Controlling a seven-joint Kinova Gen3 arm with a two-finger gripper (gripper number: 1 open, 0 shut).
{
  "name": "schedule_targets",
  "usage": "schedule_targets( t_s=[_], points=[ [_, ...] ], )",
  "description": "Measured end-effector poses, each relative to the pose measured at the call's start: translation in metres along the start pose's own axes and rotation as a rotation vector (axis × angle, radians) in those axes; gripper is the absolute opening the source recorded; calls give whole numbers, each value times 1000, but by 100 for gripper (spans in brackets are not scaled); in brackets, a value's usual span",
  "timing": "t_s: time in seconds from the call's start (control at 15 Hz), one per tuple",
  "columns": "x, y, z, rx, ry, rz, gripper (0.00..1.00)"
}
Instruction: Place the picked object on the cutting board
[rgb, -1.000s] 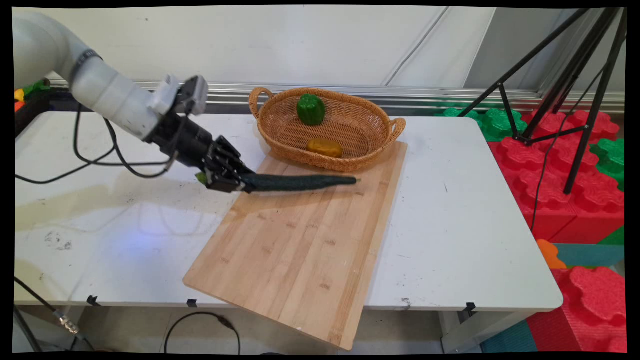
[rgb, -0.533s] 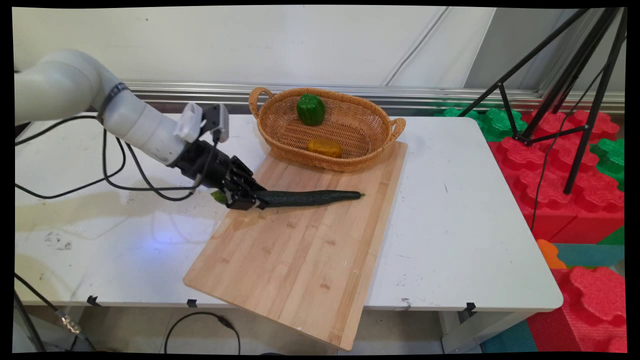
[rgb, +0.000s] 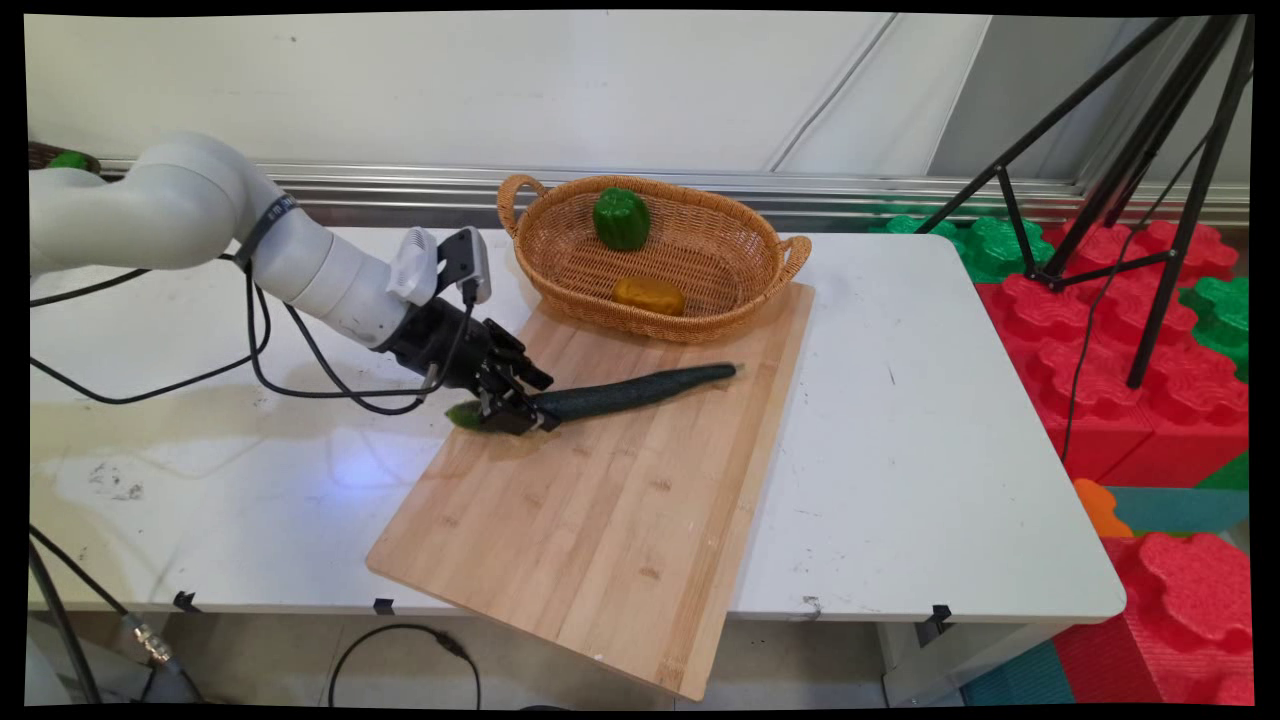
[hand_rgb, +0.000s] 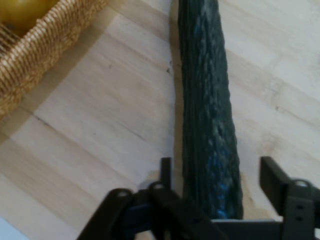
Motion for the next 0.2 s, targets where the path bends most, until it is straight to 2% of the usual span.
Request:
schedule_targets(
  t_s=[0.2],
  points=[
    [1,-1,2,9,7,2,100]
  ],
)
